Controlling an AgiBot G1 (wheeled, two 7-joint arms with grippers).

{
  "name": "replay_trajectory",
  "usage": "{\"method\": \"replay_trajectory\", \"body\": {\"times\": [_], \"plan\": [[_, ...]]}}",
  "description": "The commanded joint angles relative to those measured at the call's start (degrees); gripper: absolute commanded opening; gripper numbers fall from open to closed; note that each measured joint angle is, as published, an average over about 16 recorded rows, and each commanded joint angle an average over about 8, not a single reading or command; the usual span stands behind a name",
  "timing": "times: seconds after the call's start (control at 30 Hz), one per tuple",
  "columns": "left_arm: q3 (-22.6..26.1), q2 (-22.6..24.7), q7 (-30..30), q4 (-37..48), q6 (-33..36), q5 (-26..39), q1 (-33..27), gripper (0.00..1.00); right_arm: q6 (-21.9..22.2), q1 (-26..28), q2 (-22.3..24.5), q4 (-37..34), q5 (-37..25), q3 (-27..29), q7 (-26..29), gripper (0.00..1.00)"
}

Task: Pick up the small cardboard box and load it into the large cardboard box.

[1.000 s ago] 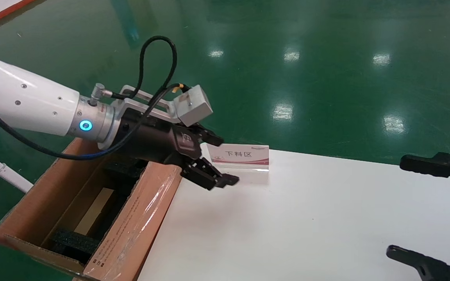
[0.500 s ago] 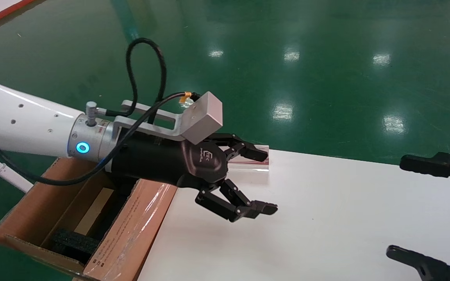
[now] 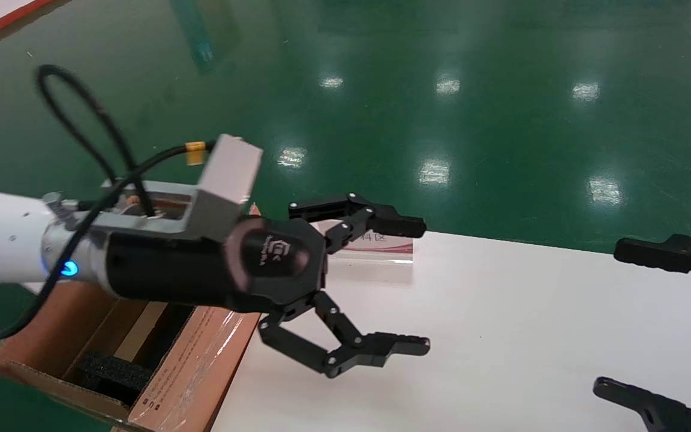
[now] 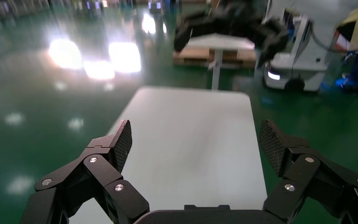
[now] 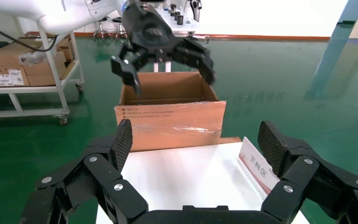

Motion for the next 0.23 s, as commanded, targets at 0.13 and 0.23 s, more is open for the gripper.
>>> {"method": "replay_trajectory", "body": {"times": [0.13, 0.23], "plan": [[-7.7, 0.5, 3.6, 0.3, 2.7, -2.4, 5.9, 1.0, 0.0, 0.0, 0.0, 0.0, 0.0, 0.0, 0.0, 1.0], [-9.3, 0.6, 4.2, 0.4, 3.2, -2.9, 7.1, 1.0, 0.0, 0.0, 0.0, 0.0, 0.0, 0.0, 0.0, 1.0]]}}
